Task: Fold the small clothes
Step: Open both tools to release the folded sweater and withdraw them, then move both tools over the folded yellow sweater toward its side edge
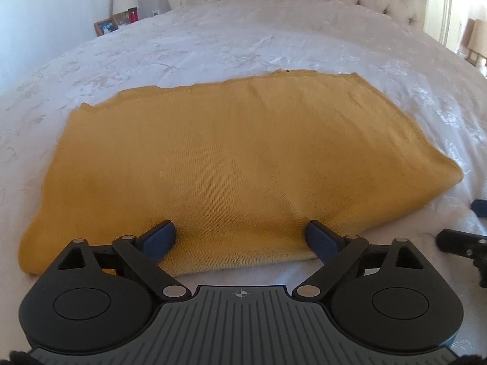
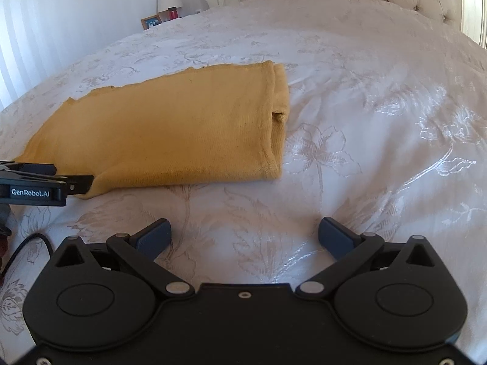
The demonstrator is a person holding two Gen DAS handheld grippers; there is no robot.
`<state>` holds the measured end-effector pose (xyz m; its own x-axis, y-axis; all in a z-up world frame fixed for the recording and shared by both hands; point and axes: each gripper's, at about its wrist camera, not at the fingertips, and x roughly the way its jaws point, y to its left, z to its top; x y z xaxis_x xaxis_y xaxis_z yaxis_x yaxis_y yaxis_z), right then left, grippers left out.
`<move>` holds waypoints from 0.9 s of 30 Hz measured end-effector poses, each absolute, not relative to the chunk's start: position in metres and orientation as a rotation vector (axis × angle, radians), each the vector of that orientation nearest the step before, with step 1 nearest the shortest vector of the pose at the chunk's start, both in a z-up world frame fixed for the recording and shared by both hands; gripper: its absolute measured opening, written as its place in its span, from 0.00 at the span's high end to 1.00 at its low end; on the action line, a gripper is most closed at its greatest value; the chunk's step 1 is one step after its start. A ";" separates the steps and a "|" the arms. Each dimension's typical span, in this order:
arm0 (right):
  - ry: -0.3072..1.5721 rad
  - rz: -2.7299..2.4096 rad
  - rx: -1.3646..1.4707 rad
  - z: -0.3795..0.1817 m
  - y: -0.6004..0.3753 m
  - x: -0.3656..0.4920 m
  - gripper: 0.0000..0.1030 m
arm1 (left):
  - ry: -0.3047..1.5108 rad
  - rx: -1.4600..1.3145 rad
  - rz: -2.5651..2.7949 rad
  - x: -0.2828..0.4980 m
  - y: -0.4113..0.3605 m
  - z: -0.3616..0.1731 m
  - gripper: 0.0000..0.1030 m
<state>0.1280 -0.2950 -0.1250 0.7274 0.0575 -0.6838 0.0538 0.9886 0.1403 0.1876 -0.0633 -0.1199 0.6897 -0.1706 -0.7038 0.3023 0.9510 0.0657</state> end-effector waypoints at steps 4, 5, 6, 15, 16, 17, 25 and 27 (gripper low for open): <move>0.760 -0.001 0.150 -0.125 -0.294 0.129 0.00 | 0.760 0.182 -0.256 0.187 -0.064 -0.121 0.04; 0.760 -0.001 0.150 -0.125 -0.294 0.129 0.00 | 0.758 0.182 -0.254 0.187 -0.065 -0.121 0.03; 0.761 0.000 0.150 -0.125 -0.294 0.129 0.00 | 0.756 0.181 -0.252 0.186 -0.066 -0.121 0.02; 0.780 -0.005 0.143 -0.123 -0.293 0.131 0.00 | 0.734 0.156 -0.262 0.185 -0.060 -0.124 0.00; 0.784 -0.005 0.143 -0.123 -0.293 0.132 0.00 | 0.735 0.154 -0.264 0.185 -0.060 -0.124 0.00; 0.787 -0.006 0.142 -0.123 -0.293 0.132 0.00 | 0.735 0.157 -0.264 0.185 -0.060 -0.125 0.00; 0.793 -0.011 0.150 -0.123 -0.291 0.132 0.00 | 0.773 0.167 -0.284 0.192 -0.061 -0.121 0.00; 0.802 -0.019 0.160 -0.122 -0.291 0.133 0.00 | 0.788 0.167 -0.292 0.195 -0.060 -0.120 0.00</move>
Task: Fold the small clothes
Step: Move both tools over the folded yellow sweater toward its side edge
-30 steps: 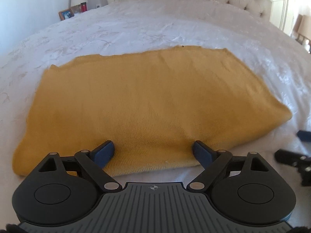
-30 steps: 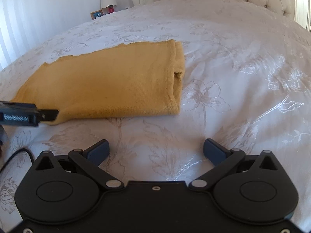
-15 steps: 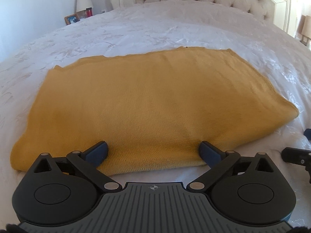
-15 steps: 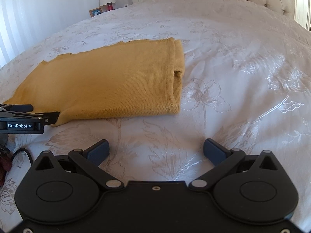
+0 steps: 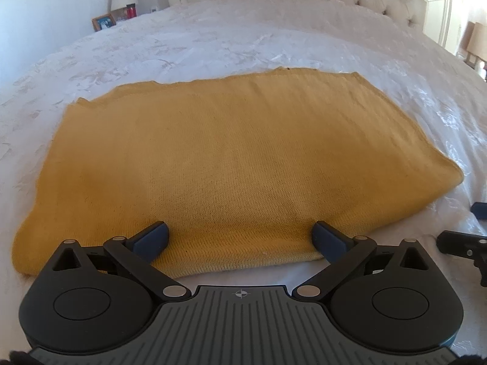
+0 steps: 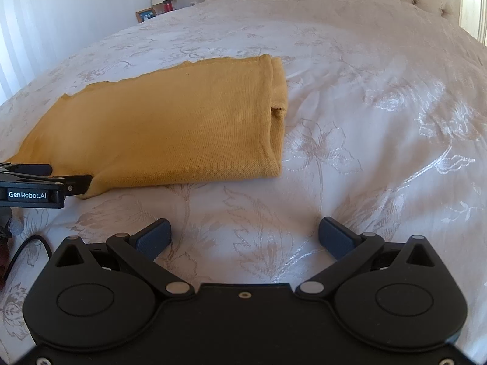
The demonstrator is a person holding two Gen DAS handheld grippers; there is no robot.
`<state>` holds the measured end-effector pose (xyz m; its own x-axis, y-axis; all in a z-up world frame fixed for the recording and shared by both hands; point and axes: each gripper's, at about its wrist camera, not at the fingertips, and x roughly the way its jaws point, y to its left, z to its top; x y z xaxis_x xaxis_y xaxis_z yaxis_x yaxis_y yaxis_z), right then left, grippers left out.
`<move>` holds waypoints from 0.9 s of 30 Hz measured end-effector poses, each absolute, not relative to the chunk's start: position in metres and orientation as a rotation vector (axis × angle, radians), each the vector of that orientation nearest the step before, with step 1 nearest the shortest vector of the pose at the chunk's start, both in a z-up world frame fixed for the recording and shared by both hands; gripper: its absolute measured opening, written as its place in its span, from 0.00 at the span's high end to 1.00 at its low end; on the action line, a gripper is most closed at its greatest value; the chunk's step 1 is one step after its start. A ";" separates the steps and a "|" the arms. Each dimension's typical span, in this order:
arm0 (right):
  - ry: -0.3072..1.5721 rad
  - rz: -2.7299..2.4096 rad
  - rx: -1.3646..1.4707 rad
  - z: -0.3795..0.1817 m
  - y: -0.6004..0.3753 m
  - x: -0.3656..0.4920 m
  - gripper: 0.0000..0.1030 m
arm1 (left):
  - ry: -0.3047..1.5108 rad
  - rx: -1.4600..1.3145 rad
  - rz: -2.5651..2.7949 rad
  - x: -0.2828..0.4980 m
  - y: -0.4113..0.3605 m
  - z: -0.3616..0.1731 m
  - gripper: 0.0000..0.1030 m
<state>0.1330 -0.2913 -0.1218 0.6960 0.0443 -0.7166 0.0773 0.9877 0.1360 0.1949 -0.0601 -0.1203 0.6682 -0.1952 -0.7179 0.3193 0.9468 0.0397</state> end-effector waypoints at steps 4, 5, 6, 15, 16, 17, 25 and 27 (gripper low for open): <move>0.823 -0.015 0.147 -0.121 -0.290 0.133 0.00 | 0.814 0.172 -0.302 0.198 -0.060 -0.119 0.01; 0.833 -0.008 0.133 -0.121 -0.289 0.133 0.00 | 0.824 0.173 -0.306 0.200 -0.060 -0.118 0.01; 0.844 0.001 0.118 -0.121 -0.289 0.134 0.00 | 0.835 0.171 -0.311 0.201 -0.059 -0.116 0.01; 0.893 0.047 0.082 -0.117 -0.289 0.133 0.00 | 0.770 0.100 -0.263 0.209 -0.048 -0.073 0.10; 0.893 0.045 0.082 -0.117 -0.289 0.132 0.00 | 0.763 0.094 -0.250 0.214 -0.047 -0.067 0.10; 0.893 0.045 0.081 -0.117 -0.289 0.132 0.00 | 0.759 0.082 -0.233 0.220 -0.044 -0.062 0.10; 0.899 0.041 0.074 -0.117 -0.286 0.134 0.00 | 0.786 -0.001 -0.080 0.279 -0.027 -0.049 0.10; 0.900 0.040 0.070 -0.117 -0.286 0.134 0.00 | 0.797 -0.001 -0.052 0.294 -0.025 -0.053 0.10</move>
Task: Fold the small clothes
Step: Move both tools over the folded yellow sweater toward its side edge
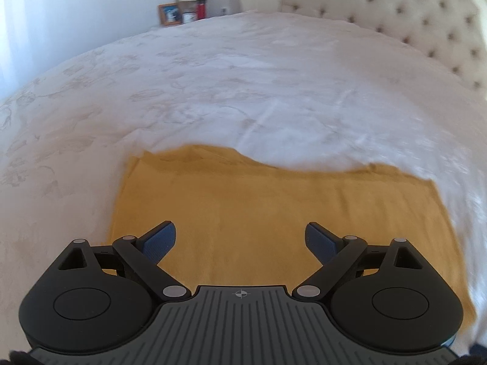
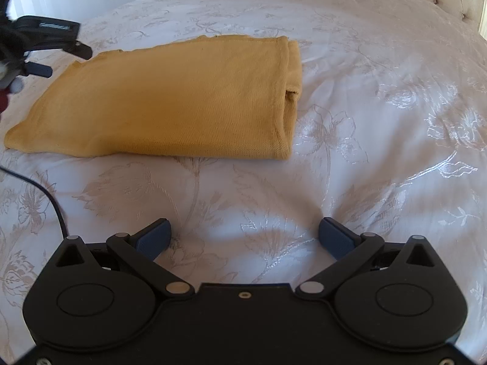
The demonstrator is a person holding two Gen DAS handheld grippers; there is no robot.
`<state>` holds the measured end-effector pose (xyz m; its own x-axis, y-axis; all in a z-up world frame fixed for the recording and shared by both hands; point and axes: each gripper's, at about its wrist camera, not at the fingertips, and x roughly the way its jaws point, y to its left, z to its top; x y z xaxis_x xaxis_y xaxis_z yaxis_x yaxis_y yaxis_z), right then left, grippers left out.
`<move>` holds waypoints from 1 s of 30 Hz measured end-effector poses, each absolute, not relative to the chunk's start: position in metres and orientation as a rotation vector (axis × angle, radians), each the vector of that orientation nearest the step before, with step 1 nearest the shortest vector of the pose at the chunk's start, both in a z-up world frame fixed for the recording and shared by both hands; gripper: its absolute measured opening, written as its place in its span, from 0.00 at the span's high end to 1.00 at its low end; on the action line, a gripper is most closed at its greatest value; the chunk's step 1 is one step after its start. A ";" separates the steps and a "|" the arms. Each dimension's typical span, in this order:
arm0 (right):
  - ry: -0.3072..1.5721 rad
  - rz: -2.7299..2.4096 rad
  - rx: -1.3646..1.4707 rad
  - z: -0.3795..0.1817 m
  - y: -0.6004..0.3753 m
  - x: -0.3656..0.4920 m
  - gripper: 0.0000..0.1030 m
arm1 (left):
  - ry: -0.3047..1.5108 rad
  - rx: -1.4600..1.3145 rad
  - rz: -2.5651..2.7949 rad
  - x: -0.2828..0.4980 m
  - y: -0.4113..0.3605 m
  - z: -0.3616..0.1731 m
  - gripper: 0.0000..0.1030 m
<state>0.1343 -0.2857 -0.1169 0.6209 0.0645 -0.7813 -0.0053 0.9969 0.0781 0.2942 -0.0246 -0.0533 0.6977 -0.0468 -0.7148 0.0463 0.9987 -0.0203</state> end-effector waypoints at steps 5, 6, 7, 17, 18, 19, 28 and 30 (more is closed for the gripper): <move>0.904 0.039 0.065 -0.117 -0.285 0.135 0.00 | 0.830 0.026 -0.045 0.320 -0.034 -0.071 0.10; 0.904 0.039 0.065 -0.117 -0.285 0.134 0.00 | 0.838 0.030 -0.049 0.324 -0.038 -0.075 0.10; 0.904 0.039 0.064 -0.117 -0.285 0.135 0.00 | 0.846 0.031 -0.051 0.327 -0.041 -0.079 0.10; 0.901 0.039 0.058 -0.117 -0.284 0.134 0.00 | 0.879 0.104 0.030 0.342 -0.063 -0.102 0.06; 0.899 0.040 0.058 -0.118 -0.284 0.134 0.00 | 0.881 0.102 0.031 0.342 -0.063 -0.102 0.06; 0.896 0.040 0.059 -0.119 -0.284 0.134 0.00 | 0.884 0.100 0.031 0.342 -0.062 -0.102 0.06; 0.850 0.057 0.095 -0.123 -0.291 0.129 0.00 | 0.932 0.093 0.025 0.335 -0.061 -0.097 0.06; 0.834 0.062 0.107 -0.124 -0.292 0.127 0.00 | 0.949 0.090 0.010 0.329 -0.058 -0.095 0.06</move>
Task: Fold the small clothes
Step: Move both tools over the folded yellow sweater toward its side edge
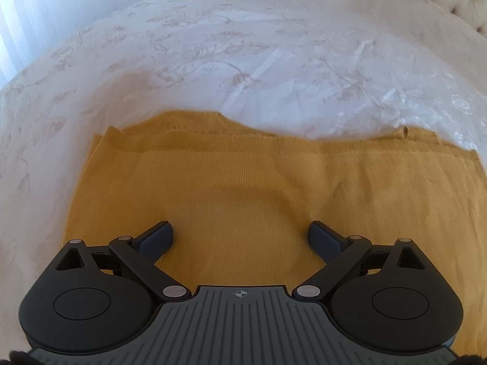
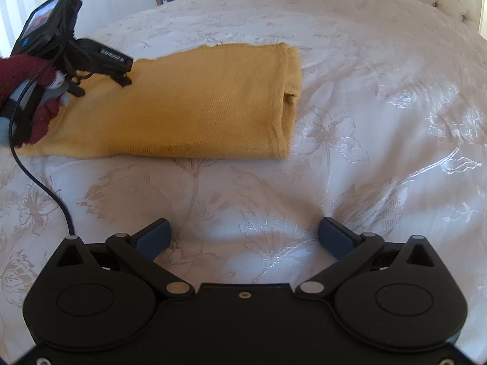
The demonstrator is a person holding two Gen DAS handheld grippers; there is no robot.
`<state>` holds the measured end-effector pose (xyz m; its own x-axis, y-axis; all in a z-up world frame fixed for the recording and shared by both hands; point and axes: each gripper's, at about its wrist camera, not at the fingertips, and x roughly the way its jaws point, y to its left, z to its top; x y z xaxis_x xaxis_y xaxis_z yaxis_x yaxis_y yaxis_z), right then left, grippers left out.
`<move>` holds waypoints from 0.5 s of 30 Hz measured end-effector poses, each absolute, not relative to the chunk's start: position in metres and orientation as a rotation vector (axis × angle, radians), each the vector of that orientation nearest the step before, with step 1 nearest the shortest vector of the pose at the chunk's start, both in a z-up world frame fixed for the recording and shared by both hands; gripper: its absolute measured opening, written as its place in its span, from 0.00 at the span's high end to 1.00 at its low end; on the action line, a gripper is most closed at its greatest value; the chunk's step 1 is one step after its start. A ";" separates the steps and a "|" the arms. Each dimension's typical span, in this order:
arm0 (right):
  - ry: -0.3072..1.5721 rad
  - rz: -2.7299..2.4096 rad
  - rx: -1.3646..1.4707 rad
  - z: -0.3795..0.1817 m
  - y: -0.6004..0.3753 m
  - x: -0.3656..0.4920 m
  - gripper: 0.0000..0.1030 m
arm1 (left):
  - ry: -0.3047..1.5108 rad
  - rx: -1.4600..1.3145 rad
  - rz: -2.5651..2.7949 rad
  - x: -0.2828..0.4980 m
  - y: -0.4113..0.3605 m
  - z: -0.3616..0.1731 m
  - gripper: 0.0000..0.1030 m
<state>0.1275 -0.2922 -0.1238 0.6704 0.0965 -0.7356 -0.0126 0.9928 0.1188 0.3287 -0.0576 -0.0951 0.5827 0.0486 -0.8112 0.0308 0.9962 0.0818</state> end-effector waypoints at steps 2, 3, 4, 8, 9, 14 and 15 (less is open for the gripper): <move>0.812 0.068 0.126 -0.125 -0.295 0.125 0.00 | 0.970 0.088 0.000 0.322 -0.054 -0.093 0.06; 0.801 0.074 0.139 -0.125 -0.297 0.124 0.00 | 0.980 0.085 -0.007 0.317 -0.052 -0.091 0.06; 0.790 0.081 0.155 -0.125 -0.300 0.122 0.00 | 0.986 0.083 -0.016 0.311 -0.050 -0.090 0.06; 0.739 0.116 0.284 -0.126 -0.318 0.117 0.00 | 0.978 0.090 -0.085 0.279 -0.039 -0.088 0.06; 0.732 0.125 0.318 -0.126 -0.322 0.116 0.00 | 0.980 0.096 -0.098 0.272 -0.037 -0.088 0.06; 0.729 0.158 0.509 -0.124 -0.347 0.119 0.00 | 0.962 0.102 -0.160 0.230 -0.023 -0.096 0.06; 0.735 0.164 0.536 -0.124 -0.350 0.122 0.00 | 0.951 0.109 -0.168 0.224 -0.022 -0.097 0.06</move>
